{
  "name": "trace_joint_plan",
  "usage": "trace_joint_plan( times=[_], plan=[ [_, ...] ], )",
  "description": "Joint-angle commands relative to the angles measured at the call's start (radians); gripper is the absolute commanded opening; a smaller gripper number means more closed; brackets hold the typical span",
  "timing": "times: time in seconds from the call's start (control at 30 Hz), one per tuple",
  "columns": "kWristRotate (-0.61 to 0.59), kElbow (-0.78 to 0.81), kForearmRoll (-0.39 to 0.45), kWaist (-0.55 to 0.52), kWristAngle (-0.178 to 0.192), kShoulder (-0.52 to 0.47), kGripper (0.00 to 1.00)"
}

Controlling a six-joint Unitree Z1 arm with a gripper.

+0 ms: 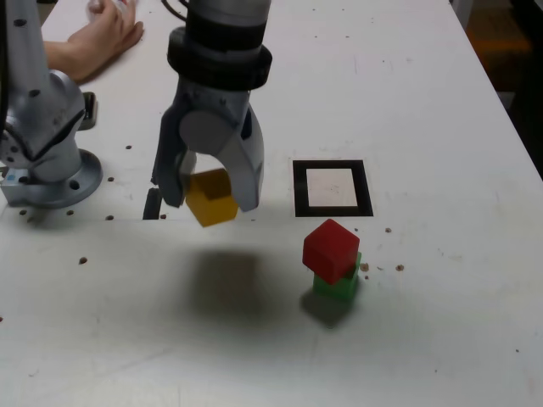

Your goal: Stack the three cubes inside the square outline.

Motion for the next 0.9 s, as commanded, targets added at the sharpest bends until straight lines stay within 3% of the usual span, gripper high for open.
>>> trace_joint_plan(
  times=[0.0, 0.1, 0.23, 0.6, 0.87],
  plan=[
    [0.004, 0.013, -0.009, 0.002, -0.009, 0.002, 0.27],
    [0.009, 0.031, -0.016, 0.003, -0.019, 0.002, 0.47],
    [0.018, 0.038, -0.028, 0.003, -0.018, 0.002, 0.61],
    [0.062, 0.050, -0.128, 0.010, 0.033, -0.004, 0.69],
    [0.067, 0.054, -0.132, 0.021, 0.075, -0.019, 0.74]
  ],
)
